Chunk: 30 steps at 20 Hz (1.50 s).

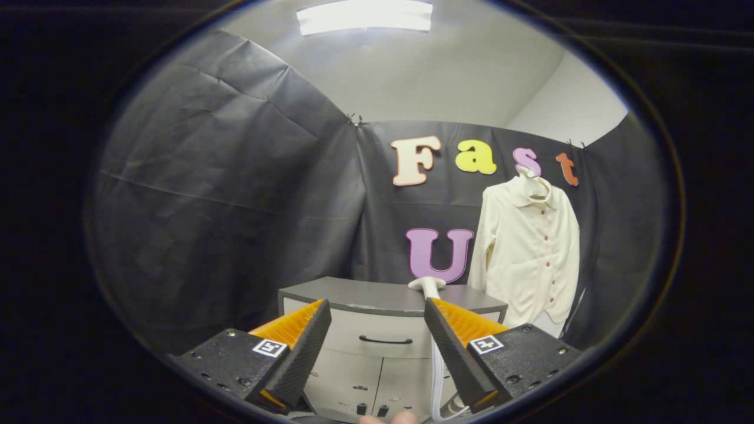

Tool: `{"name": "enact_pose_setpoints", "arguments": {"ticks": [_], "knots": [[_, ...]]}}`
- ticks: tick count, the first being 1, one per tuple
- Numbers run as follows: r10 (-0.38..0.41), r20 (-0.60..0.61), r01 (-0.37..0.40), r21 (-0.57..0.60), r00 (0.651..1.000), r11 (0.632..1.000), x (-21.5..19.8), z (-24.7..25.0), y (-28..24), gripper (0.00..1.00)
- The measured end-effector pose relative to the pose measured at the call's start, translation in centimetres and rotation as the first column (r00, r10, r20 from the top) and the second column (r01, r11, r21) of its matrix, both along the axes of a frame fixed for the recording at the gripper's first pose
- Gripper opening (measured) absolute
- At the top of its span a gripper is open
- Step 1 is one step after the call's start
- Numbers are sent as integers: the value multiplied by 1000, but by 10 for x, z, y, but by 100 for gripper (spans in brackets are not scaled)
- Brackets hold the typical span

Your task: Iron the clothes twice with a garment steamer, once on the left side and once on the right side.

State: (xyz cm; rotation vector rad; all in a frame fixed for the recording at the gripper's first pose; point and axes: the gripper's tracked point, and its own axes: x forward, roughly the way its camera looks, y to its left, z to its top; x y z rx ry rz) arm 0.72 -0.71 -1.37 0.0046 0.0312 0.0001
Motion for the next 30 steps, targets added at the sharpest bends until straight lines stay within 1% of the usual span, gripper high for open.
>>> {"name": "enact_pose_setpoints", "arguments": {"ticks": [3, 6, 9, 15, 17, 21, 25, 27, 30], "knots": [[-8, 0, 8, 10, 1000, 1000, 16, 1, -8, 97], [-13, -28, 13, 9, 1000, 1000, 35, -6, -18, 97], [-33, -23, 32, -4, 999, 999, 60, -5, -34, 97], [-25, -64, 26, 8, 998, 1000, 112, -19, -51, 97], [-43, -65, 42, -6, 997, 999, 126, -22, -60, 97], [-55, -61, 52, -44, 997, 998, 154, -29, -66, 97], [-53, -82, 47, -70, 995, 996, 178, -44, -68, 97], [-36, -122, 33, -30, 992, 999, 190, -58, -67, 97], [-33, -198, 41, 34, 980, 999, 211, -81, -75, 97]]}}
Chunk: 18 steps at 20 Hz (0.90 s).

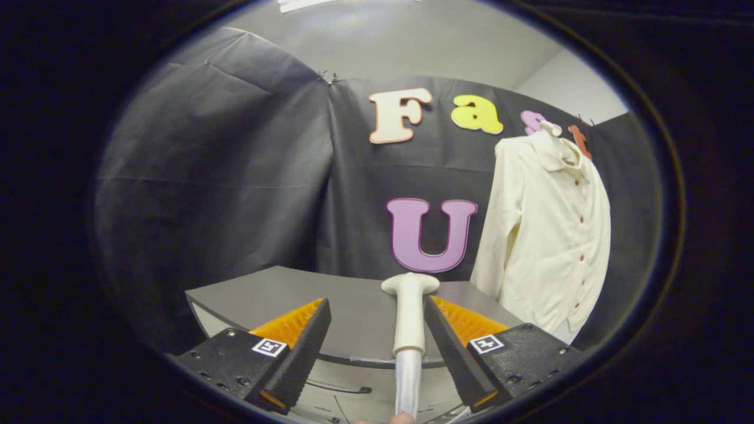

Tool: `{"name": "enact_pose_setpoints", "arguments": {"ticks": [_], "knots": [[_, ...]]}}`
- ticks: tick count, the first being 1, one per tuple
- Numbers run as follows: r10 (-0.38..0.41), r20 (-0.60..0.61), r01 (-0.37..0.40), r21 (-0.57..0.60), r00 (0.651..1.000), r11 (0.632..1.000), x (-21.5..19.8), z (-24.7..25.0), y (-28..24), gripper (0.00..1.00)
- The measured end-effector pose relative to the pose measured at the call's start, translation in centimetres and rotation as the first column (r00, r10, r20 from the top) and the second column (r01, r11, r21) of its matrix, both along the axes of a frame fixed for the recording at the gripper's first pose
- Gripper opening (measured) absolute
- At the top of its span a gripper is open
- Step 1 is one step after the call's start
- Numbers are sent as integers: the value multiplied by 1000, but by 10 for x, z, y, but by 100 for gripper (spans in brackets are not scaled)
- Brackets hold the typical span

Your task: Iron the clothes twice with a garment steamer, once on the left side and once on the right side.

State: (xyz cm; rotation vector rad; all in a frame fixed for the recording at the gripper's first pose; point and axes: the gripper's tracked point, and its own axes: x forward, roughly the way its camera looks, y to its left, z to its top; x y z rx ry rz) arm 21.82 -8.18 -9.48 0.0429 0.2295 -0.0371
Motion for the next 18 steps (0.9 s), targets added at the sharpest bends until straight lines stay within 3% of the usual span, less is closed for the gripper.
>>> {"name": "enact_pose_setpoints", "arguments": {"ticks": [15, 18], "knots": [[-12, -193, 16, 19, 981, 1000, 50, -61, -16, 96], [-49, -236, 56, 23, 970, 998, 53, -70, -24, 84]]}}
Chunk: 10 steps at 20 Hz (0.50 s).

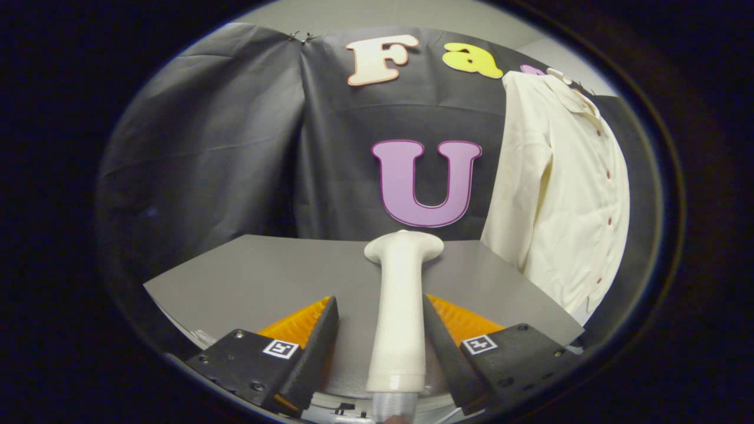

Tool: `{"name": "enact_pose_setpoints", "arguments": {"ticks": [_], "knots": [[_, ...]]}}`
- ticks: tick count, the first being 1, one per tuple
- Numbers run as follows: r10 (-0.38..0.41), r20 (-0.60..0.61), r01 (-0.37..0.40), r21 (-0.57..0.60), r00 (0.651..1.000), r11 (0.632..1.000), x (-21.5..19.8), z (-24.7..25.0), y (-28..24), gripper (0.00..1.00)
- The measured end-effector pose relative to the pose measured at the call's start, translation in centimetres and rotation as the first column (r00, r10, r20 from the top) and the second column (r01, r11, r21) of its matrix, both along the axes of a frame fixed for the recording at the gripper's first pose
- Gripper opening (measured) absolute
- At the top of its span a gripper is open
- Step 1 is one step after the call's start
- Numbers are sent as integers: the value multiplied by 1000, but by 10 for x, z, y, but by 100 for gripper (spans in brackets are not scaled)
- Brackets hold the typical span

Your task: Iron the clothes twice with a garment steamer, once on the left side and once on the right side.

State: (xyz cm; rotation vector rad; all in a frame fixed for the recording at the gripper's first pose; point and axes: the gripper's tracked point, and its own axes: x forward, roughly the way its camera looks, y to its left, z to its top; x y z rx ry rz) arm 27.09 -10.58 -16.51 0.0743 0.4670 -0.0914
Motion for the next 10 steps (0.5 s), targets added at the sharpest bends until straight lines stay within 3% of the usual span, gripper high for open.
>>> {"name": "enact_pose_setpoints", "arguments": {"ticks": [8, 10], "knots": [[-29, -6, 29, 7, 1000, 1000, -1, -4, -7, 40], [-21, 9, 21, 13, 1000, 1000, -2, 1, -4, 39]]}}
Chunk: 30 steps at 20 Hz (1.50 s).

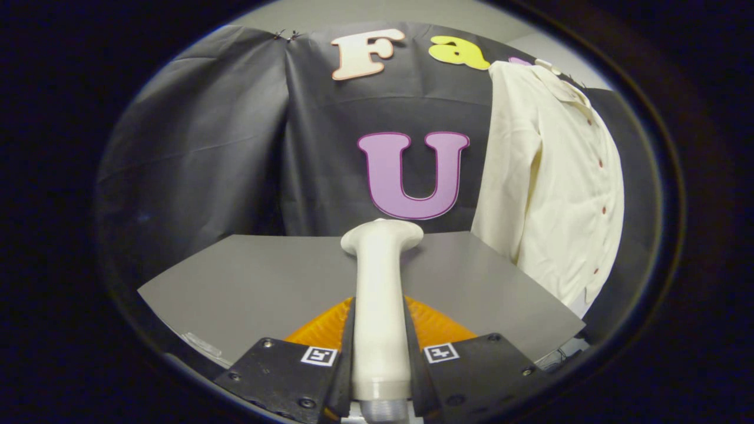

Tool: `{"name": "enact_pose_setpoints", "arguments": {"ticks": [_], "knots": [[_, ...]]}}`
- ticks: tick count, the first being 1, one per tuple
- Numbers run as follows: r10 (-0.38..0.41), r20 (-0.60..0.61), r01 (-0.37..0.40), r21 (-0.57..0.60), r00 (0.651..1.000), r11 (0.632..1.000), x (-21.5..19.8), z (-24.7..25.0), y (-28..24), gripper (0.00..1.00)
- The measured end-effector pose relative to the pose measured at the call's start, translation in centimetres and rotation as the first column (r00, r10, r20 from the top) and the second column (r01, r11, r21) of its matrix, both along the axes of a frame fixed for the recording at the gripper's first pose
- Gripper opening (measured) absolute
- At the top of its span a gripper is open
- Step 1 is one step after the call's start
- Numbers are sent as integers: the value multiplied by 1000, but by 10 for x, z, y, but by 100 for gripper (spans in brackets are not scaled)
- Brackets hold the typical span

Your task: Iron the clothes twice with a garment steamer, once on the left side and once on the right side.

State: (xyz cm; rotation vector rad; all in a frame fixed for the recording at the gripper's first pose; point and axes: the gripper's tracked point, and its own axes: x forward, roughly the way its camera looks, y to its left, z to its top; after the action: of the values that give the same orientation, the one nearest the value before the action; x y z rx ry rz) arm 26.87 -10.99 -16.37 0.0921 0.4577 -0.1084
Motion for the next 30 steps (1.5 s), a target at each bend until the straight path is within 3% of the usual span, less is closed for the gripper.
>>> {"name": "enact_pose_setpoints", "arguments": {"ticks": [9, 20, 26, 30], "knots": [[45, 233, -34, -50, 971, 998, -44, 92, -27, 39], [-66, 399, 118, -106, 915, 987, -79, 155, -146, 38], [-140, 411, 198, -100, 901, 975, -82, 147, -209, 38], [-196, 447, 257, -80, 873, 963, -87, 144, -239, 38]]}}
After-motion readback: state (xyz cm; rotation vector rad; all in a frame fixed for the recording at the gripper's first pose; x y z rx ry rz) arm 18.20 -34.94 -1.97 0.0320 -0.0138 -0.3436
